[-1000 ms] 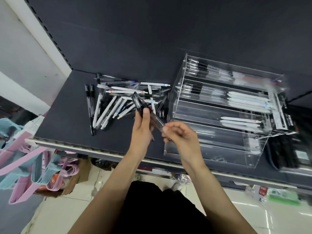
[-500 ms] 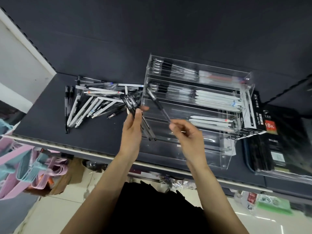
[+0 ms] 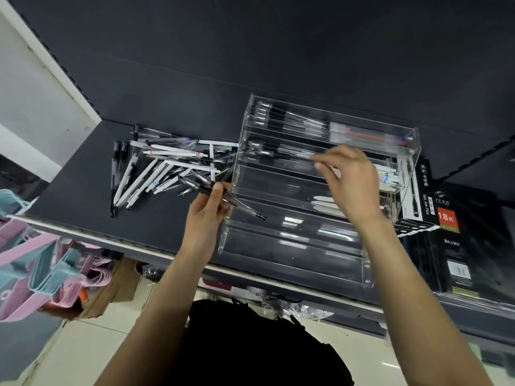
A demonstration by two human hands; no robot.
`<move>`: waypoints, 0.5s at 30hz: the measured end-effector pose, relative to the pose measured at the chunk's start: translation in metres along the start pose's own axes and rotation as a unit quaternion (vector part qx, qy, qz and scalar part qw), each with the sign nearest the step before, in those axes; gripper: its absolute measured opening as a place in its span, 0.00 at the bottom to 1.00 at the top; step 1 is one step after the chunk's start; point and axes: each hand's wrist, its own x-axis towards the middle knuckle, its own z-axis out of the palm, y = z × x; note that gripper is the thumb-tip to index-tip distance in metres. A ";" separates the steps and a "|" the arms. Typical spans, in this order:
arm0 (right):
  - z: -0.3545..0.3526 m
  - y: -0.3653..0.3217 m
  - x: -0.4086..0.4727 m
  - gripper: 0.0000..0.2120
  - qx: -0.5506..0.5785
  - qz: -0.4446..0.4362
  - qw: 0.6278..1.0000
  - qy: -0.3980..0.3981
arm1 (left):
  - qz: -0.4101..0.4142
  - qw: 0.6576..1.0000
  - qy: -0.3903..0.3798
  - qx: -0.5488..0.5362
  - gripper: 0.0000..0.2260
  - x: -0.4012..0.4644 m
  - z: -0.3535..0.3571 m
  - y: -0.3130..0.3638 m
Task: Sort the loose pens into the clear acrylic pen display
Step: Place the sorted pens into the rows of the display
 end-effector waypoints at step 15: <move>0.028 -0.012 0.038 0.05 -0.135 0.002 0.986 -0.095 | 0.001 1.000 0.002 -0.021 0.10 0.009 -0.007 0.007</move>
